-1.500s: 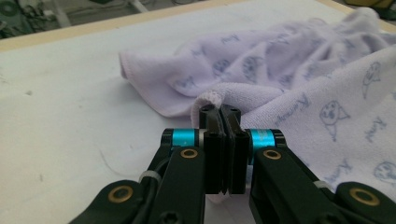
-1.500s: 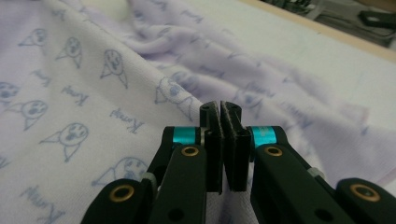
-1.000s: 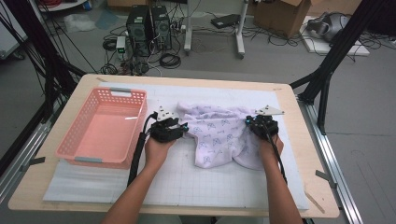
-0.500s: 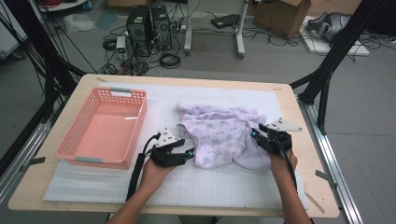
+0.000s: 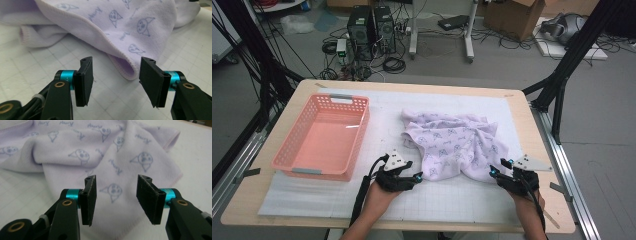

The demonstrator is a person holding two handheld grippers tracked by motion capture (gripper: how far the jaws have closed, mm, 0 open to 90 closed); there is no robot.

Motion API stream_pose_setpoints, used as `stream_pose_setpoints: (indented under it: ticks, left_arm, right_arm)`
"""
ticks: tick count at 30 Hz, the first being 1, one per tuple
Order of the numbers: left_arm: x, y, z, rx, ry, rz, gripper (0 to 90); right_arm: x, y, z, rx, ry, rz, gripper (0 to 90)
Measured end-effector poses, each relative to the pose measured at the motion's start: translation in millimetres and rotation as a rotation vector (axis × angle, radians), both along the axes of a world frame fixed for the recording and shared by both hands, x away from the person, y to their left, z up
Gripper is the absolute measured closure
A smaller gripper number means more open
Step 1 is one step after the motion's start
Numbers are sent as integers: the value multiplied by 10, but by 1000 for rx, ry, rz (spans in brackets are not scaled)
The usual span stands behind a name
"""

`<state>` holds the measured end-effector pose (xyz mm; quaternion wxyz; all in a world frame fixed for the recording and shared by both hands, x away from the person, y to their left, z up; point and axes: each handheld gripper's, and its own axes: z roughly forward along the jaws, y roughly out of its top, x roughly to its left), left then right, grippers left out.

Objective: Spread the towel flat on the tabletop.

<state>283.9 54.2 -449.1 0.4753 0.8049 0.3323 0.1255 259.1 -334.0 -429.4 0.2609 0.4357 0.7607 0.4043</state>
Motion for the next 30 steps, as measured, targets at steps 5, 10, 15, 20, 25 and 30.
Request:
stream_pose_setpoints:
  ticks: [5, 10, 15, 20, 25, 30]
  left_arm:
    - [36, -121, -15, 83, 26, -12, 463]
    - [6, -158, -13, 124, -2, -2, 783]
    - [-43, -38, 9, 70, -19, 29, 869]
    - [-159, 231, 74, 4, -23, 61, 873]
    - [-307, 487, 166, -34, -27, 63, 873]
    - [-452, 653, 197, -58, -20, 68, 873]
  right_arm:
    - [-42, -2, -61, 8, 54, 39, 515]
    - [7, 138, -116, -31, 91, 110, 541]
    - [24, 257, -180, -82, 113, 160, 677]
    - [-20, 294, -152, -99, 132, 210, 871]
    - [-152, 272, -69, -73, 148, 270, 879]
    - [-376, 223, 24, -44, 153, 307, 880]
